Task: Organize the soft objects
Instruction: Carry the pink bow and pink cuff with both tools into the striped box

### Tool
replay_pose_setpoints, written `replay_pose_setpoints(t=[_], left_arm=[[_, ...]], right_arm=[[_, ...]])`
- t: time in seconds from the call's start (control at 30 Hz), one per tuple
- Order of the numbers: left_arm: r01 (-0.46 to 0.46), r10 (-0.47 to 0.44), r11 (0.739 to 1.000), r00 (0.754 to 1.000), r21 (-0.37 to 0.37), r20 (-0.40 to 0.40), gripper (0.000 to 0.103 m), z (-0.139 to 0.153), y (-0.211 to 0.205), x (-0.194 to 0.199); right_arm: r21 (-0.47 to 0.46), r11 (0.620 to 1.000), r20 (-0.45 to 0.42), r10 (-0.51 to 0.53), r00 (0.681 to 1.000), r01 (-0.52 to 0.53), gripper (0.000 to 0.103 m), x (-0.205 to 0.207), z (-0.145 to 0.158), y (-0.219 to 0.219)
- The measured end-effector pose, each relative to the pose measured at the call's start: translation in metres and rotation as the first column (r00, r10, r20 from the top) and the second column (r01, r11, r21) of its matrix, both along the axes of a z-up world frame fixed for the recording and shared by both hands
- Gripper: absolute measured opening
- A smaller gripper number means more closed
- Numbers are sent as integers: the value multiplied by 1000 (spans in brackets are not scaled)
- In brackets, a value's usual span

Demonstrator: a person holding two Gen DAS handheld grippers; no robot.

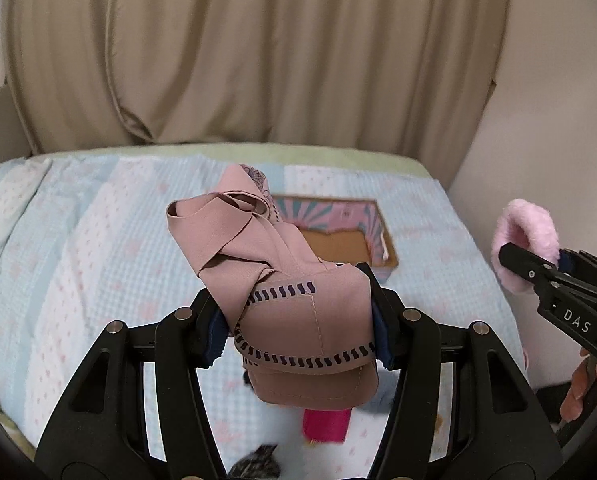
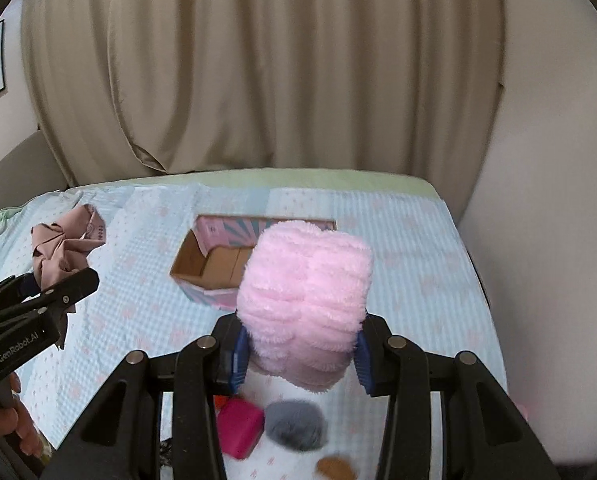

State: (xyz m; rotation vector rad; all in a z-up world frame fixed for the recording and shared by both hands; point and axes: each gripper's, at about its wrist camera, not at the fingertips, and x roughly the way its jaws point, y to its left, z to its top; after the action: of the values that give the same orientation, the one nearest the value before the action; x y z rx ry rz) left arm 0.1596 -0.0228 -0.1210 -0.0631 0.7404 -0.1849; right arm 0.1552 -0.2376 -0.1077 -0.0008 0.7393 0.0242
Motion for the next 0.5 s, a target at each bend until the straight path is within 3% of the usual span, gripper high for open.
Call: replay_pose_setpoints(t=[0.27,0.5], left_arm=[[22,-21,1000,997,12,-75,53,3,-26,100],[76,-69,997,974,24,-217,53,-38,-39,191]], right_arm=[[38,997,-72,70,995,-67,39,99,20,-19],[95,994,-235,82,969,-61,39,189,-14,-15]])
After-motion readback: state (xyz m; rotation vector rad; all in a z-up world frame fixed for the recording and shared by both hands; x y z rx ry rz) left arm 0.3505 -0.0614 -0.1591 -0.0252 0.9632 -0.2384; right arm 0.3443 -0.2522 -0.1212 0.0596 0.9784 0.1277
